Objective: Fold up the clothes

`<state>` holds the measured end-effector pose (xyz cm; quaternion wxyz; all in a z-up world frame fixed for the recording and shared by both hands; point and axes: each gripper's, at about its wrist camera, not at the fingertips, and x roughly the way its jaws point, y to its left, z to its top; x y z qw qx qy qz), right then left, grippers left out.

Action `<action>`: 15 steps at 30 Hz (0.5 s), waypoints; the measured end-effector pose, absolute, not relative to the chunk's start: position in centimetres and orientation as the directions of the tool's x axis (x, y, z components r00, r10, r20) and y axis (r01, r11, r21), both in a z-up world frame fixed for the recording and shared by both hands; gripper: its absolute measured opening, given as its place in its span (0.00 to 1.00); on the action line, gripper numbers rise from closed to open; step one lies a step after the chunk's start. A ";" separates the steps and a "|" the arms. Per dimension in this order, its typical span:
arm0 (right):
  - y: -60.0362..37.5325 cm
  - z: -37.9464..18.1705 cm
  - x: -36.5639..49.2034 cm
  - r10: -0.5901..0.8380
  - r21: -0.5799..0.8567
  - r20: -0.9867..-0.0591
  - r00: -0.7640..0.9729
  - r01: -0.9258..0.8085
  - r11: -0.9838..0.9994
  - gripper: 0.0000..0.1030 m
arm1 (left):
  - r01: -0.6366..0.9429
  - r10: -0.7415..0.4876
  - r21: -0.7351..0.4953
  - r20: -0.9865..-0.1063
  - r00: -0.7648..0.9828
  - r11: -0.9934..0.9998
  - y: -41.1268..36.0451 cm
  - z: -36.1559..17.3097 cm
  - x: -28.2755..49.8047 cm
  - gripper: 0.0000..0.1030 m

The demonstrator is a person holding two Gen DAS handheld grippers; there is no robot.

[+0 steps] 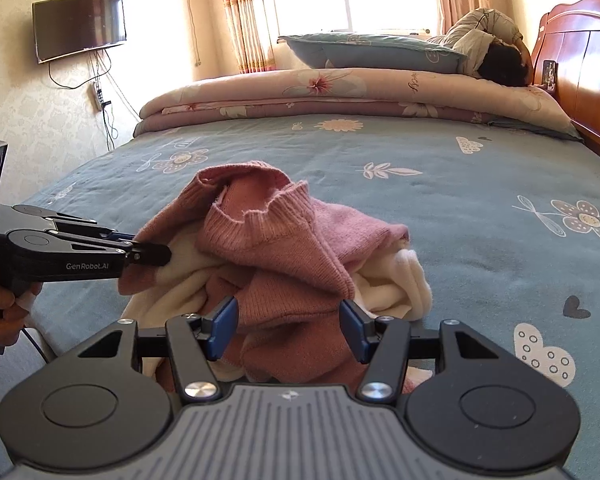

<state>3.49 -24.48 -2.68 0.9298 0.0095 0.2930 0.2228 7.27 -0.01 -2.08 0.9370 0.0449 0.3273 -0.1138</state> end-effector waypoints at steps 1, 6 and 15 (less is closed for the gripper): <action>-24.6 -2.7 3.6 0.421 0.157 -0.538 0.730 -0.404 0.901 0.59 | 0.240 -0.191 -0.008 -0.631 0.752 0.971 0.1 -2.2 7.6 0.12; -25.5 -3.2 4.6 0.438 0.242 -0.534 0.723 -0.366 0.899 0.60 | 0.219 -0.194 -0.042 -0.643 0.741 0.975 0.3 -2.9 8.6 0.11; -25.5 -2.8 5.1 0.454 0.258 -0.503 0.735 -0.373 0.891 0.60 | -0.034 0.062 0.062 -0.542 0.838 0.998 5.0 0.0 8.5 0.03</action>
